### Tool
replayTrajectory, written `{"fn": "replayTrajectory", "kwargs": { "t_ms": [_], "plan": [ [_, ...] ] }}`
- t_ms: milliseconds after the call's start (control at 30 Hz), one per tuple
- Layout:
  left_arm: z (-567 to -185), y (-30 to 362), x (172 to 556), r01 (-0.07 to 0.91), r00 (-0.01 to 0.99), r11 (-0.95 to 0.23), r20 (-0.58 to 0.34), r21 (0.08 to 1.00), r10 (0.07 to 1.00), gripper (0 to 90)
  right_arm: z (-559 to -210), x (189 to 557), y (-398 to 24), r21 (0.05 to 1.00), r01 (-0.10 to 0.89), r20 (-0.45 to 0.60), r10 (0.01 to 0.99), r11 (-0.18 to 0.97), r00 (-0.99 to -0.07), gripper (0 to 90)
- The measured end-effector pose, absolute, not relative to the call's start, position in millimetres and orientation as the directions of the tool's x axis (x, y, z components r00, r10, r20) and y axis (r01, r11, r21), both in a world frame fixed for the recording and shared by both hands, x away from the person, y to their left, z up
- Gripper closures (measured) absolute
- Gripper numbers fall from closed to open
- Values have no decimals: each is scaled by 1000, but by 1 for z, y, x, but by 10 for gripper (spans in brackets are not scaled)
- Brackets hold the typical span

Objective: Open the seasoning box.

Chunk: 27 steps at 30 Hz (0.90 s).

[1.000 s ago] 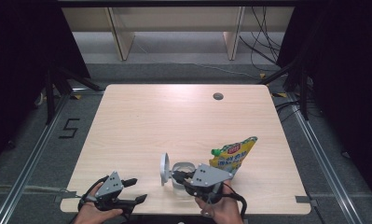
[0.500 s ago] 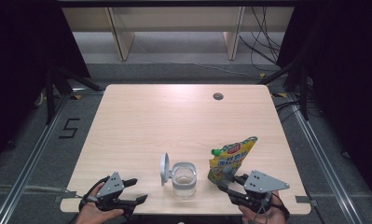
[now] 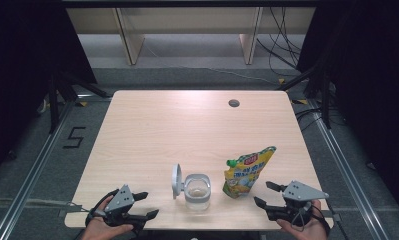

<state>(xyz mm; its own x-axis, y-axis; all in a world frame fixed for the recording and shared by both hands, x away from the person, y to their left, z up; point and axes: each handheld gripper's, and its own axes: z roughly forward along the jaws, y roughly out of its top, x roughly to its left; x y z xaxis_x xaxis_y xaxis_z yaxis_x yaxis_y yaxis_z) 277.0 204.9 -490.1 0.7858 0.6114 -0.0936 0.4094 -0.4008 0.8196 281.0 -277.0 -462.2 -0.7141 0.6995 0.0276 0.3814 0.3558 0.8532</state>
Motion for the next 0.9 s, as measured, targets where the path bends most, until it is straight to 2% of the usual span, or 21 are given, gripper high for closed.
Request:
{"fn": "replayTrajectory", "kwargs": {
  "t_ms": [67,133,200,367,433,467,533,700,733,900],
  "plan": [
    [-490,206,279,380,803,-425,-65,822,592,303,-468,287,-284,864,363,7,713,349,-701,286],
    [-491,205,279,385,796,-423,-63,820,602,304,-472,292,-288,867,392,54,723,308,-688,248],
    [-492,204,279,393,790,-403,-79,827,607,304,-476,300,-292,877,366,35,719,312,-694,217],
    [-492,205,282,368,807,-443,-43,817,590,303,-479,311,-295,880,383,67,724,281,-686,213],
    [-494,203,279,408,787,-403,-91,819,611,303,-480,316,-296,894,348,45,717,282,-695,204],
    [-494,204,280,415,785,-409,-94,813,612,303,-479,317,-296,890,363,60,718,277,-693,197],
    [-494,204,280,418,783,-406,-96,813,615,303,-481,327,-299,902,316,24,697,293,-716,191],
    [-495,206,281,419,777,-405,-90,813,623,303,-485,340,-301,903,327,67,661,278,-747,207],
    [-494,207,282,413,779,-426,-70,804,623,303,-486,344,-300,917,283,33,652,282,-758,205],
    [-495,206,282,414,784,-426,-78,804,615,303,-487,351,-293,920,266,27,630,288,-776,209]
  ]
}}
